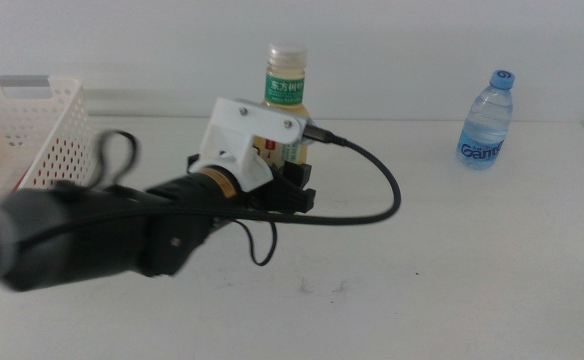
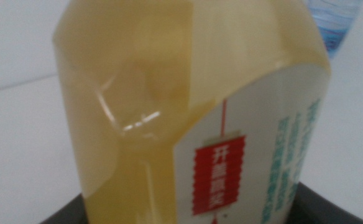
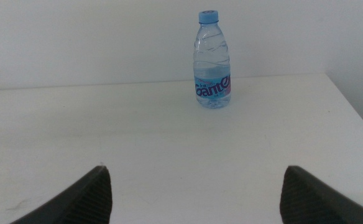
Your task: Use arms to grab the bottles and put them into the dustbin to the left of the table.
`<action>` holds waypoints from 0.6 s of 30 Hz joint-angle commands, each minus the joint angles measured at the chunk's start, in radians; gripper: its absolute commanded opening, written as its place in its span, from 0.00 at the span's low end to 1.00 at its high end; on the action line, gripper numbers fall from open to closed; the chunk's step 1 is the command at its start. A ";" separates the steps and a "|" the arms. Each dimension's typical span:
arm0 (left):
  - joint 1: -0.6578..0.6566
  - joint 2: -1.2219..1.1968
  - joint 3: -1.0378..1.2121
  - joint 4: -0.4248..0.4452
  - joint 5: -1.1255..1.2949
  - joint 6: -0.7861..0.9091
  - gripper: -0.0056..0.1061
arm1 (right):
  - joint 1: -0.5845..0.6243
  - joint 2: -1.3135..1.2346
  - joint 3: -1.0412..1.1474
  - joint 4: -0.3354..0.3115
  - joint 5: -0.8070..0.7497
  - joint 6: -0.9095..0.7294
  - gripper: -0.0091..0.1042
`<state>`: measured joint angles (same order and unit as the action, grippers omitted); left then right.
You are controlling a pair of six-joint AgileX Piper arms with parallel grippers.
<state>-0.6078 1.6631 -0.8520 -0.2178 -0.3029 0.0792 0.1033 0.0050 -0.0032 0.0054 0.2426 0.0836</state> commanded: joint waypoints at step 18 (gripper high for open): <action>0.415 -0.269 -0.427 0.035 1.133 0.142 0.04 | -0.006 -0.005 0.003 -0.005 -0.010 0.003 0.87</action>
<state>-0.2541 1.4176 -1.2047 -0.1892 0.8122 0.1859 0.1033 0.0050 -0.0032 0.0054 0.2426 0.0878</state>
